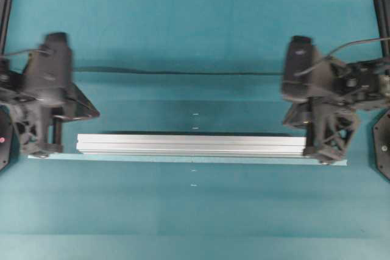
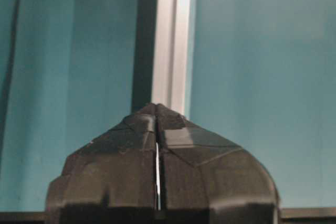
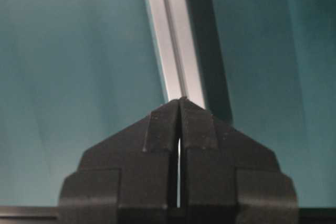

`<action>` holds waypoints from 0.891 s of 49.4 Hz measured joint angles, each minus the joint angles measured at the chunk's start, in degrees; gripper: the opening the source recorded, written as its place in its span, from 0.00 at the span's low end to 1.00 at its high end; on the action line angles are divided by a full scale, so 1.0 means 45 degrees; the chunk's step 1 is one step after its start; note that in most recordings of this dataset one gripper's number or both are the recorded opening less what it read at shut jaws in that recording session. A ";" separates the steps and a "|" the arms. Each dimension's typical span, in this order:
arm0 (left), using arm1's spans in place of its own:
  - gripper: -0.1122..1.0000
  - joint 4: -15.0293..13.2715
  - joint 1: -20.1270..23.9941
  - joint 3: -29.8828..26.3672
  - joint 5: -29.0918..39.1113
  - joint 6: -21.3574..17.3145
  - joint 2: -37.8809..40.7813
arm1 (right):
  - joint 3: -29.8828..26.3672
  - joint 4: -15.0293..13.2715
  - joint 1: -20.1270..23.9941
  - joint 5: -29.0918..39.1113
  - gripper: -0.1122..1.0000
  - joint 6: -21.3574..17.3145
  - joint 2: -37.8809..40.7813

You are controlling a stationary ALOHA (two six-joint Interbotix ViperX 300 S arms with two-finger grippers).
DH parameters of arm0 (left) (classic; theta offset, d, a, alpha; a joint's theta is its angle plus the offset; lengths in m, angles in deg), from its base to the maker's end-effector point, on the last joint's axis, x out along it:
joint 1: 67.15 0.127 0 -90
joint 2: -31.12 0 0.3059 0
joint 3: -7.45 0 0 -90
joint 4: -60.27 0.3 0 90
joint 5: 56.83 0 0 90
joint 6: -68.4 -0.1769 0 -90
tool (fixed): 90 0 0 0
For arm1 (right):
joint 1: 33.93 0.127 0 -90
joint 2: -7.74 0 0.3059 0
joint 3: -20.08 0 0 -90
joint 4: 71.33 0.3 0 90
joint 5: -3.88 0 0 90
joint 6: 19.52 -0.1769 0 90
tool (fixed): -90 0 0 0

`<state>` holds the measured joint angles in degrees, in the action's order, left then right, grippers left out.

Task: Lift the metal rail with both hands.
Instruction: 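Move both grippers inward and down over the two ends of the silver rail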

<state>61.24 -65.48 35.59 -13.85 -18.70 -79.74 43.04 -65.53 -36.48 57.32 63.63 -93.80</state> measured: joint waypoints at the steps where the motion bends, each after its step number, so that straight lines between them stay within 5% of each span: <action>1: 0.05 0.0000 0.0020 -0.0098 0.0117 0.0020 0.0176 | -0.0156 -0.0039 0.0000 0.0156 0.08 0.0000 0.0176; 14: 0.05 0.0000 0.0020 -0.0996 0.1367 0.0000 0.1816 | -0.1191 -0.0430 -0.0039 0.1758 0.08 0.0508 0.1875; 32: 0.05 0.0020 -0.0078 -0.1055 0.1523 0.0000 0.2168 | -0.1270 -0.0449 -0.0039 0.1777 0.12 0.1523 0.2383; 39: 0.11 0.0000 -0.0117 -0.0918 0.1523 0.0000 0.2168 | -0.1211 -0.0430 -0.0020 0.1523 0.25 0.1699 0.2383; 44: 0.26 0.0020 -0.0156 -0.0820 0.1523 -0.0078 0.2168 | -0.1133 -0.0449 -0.0039 0.1328 0.50 0.1738 0.2402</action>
<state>61.33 -66.18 31.90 -6.99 -19.05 -69.98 37.95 -67.55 -36.65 63.29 71.45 -82.98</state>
